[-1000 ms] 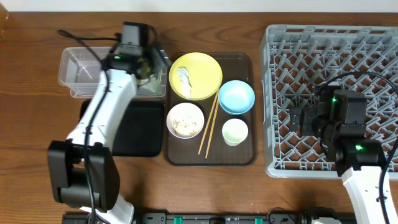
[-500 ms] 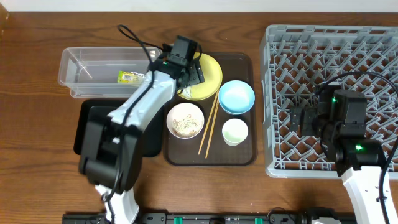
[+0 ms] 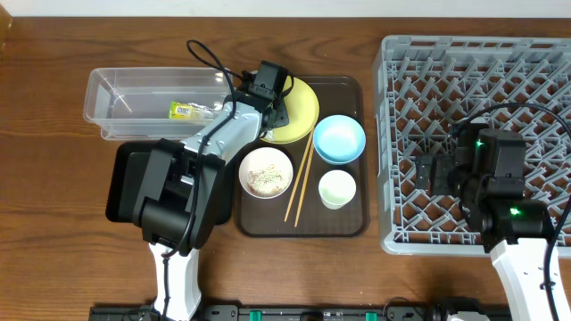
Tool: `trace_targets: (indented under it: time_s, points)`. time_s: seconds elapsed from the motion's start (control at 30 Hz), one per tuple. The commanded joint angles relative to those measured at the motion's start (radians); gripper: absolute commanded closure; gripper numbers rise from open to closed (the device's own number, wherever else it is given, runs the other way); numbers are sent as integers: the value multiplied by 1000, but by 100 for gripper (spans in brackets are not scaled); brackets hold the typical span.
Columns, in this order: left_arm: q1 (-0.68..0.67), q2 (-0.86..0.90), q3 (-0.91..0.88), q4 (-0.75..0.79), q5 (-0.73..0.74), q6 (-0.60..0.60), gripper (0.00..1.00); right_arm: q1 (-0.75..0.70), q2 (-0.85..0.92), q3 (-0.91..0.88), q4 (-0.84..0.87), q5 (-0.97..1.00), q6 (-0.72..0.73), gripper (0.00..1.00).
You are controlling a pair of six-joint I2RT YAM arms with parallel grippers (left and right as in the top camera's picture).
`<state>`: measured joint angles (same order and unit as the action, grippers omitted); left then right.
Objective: Sort waste into correct bins and load items into the dishwasher rack
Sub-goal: 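Grasp the white tissue on the yellow plate with the left gripper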
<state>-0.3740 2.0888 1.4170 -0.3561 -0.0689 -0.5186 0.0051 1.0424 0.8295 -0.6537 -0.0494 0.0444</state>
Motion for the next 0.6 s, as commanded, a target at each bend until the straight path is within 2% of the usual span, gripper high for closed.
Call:
trace_targets:
  time_s: [0.0, 0.1, 0.2, 0.4, 0.57]
  points:
    - [2, 10, -6, 0, -19, 17, 74, 15, -2, 19, 3, -5, 7, 1]
    - [2, 10, -6, -1, -18, 29, 87, 15, -2, 19, 0, -5, 7, 1]
    - [2, 10, -6, -7, -18, 28, 94, 15, -2, 19, -2, -5, 7, 1]
    - [2, -16, -6, -8, -18, 37, 94, 15, -3, 19, -2, -5, 7, 1]
    - [10, -145, -5, -9, -19, 41, 94, 15, -2, 19, -2, -4, 7, 1]
